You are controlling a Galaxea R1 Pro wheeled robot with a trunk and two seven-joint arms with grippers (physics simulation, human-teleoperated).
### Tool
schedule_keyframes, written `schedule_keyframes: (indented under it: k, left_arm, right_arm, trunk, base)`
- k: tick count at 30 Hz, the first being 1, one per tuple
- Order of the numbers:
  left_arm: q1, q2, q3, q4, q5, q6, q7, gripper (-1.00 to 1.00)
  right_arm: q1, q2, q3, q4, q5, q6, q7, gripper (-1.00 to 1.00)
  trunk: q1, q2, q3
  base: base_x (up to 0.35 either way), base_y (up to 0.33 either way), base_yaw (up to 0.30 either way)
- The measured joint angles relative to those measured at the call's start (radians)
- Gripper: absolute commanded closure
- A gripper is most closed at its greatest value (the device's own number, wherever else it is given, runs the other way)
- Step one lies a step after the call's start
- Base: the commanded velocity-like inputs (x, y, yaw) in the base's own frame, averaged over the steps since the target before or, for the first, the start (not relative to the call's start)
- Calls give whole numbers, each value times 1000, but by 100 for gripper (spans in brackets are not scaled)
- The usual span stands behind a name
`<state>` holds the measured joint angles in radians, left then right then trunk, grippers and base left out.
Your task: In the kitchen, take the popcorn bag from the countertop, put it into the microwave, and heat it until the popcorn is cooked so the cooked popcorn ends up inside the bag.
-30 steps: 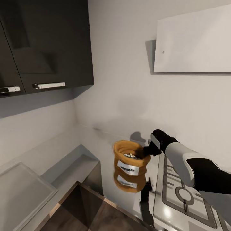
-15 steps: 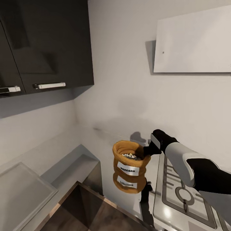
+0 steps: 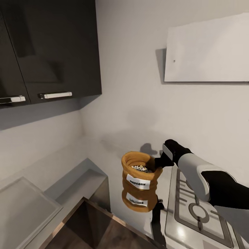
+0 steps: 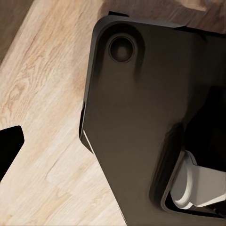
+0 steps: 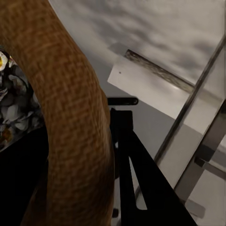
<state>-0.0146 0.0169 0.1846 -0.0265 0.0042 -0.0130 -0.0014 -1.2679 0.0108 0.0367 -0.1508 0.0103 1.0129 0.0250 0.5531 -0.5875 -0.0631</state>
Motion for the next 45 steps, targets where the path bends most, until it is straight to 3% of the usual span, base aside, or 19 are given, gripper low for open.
schedule_keyframes:
  k: [7,23,37,45]
  left_arm:
    - [0,0,0,0,0,0,0,-100]
    - [0,0,0,0,0,0,-1,-100]
    - [0,-1,0,0,0,0,-1,-100]
    - [0,0,0,1,0,0,-1,-100]
  right_arm:
    - [0,0,-3,-9,-1,2,0,100]
    - [0,0,-4,-9,-2,0,0,100]
    - [0,0,-4,-9,-3,0,0,100]
    - [0,0,-6,-10,-3,1,0,100]
  trunk:
    - [0,0,12]
    - [1,0,38]
    - [1,0,39]
    - [1,0,39]
  base:
    - [-54,0,0]
    - [-332,0,0]
    - [-339,0,-6]
    - [-332,0,-238]
